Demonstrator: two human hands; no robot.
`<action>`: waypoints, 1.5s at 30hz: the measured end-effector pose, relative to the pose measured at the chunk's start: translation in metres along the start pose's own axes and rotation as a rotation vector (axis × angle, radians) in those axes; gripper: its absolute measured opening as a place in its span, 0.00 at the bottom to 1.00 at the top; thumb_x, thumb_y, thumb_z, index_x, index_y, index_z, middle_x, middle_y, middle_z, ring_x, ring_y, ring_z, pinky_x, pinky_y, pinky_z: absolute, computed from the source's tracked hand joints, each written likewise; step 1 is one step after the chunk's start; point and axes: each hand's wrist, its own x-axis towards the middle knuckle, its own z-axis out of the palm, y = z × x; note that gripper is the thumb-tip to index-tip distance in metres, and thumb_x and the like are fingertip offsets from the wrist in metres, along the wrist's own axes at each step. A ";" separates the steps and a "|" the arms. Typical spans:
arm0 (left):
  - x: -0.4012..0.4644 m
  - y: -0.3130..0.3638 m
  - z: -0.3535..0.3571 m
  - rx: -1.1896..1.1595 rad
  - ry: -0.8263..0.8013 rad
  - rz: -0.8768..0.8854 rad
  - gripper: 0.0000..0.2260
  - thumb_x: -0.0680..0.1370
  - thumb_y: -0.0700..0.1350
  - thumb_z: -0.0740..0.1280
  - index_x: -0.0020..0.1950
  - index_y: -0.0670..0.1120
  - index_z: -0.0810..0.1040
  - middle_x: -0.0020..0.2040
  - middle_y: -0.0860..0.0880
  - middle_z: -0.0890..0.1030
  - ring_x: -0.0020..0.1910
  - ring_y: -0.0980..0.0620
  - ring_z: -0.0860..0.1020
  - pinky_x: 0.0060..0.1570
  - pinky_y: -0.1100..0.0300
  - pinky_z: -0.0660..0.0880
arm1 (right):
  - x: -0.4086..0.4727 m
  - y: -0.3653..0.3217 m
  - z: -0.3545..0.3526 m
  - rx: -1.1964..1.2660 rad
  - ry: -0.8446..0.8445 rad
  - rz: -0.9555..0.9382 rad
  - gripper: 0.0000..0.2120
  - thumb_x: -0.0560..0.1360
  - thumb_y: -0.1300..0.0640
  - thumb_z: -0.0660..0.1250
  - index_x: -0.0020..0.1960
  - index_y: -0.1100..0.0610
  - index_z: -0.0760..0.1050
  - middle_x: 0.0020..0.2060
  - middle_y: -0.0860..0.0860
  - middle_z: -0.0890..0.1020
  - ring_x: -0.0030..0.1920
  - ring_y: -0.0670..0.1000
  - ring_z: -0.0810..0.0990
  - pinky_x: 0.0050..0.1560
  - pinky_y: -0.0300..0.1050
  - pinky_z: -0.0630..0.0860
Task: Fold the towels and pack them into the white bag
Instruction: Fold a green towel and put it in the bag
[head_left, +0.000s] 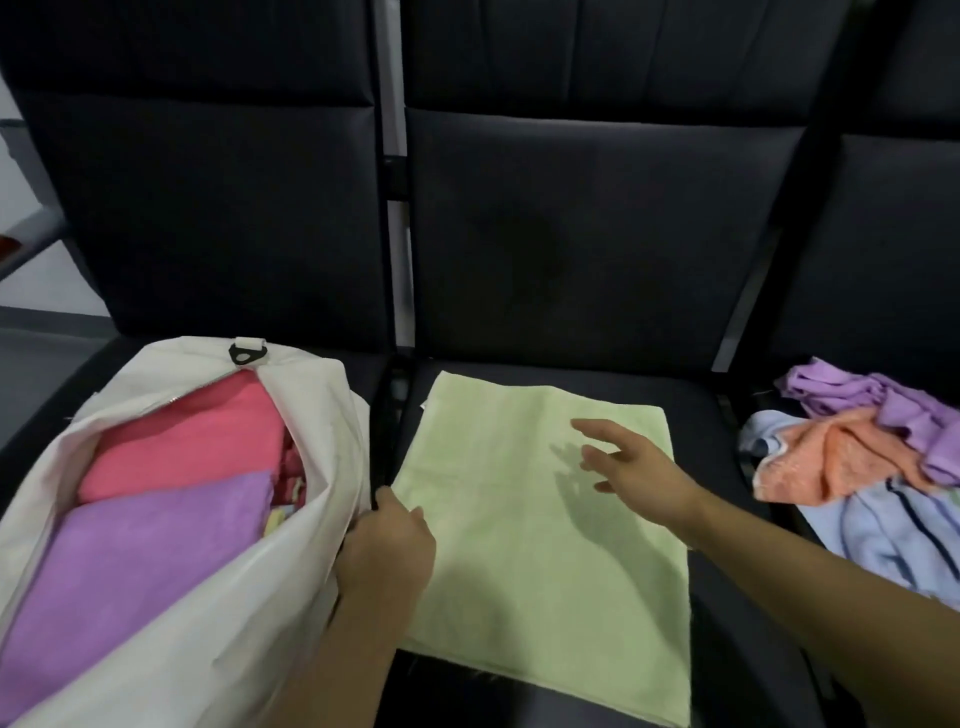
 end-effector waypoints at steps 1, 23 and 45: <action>0.002 0.006 0.000 0.012 -0.022 -0.011 0.18 0.84 0.52 0.58 0.67 0.42 0.69 0.60 0.42 0.79 0.58 0.42 0.80 0.51 0.52 0.75 | -0.013 0.016 -0.016 -0.012 0.032 0.033 0.14 0.82 0.50 0.64 0.66 0.38 0.75 0.58 0.39 0.79 0.56 0.47 0.82 0.60 0.50 0.80; 0.056 0.003 0.024 -0.361 0.073 -0.125 0.20 0.79 0.46 0.71 0.68 0.37 0.75 0.60 0.38 0.80 0.60 0.38 0.78 0.61 0.47 0.74 | -0.048 0.098 -0.039 0.307 0.299 0.335 0.11 0.75 0.58 0.75 0.52 0.64 0.81 0.33 0.52 0.84 0.26 0.43 0.79 0.27 0.34 0.73; 0.030 0.038 -0.040 -1.348 -0.011 0.059 0.14 0.73 0.55 0.73 0.47 0.46 0.87 0.68 0.62 0.78 0.69 0.59 0.75 0.71 0.52 0.68 | -0.057 0.064 -0.089 0.401 0.378 -0.173 0.10 0.79 0.54 0.68 0.48 0.56 0.86 0.67 0.35 0.77 0.67 0.35 0.73 0.65 0.38 0.67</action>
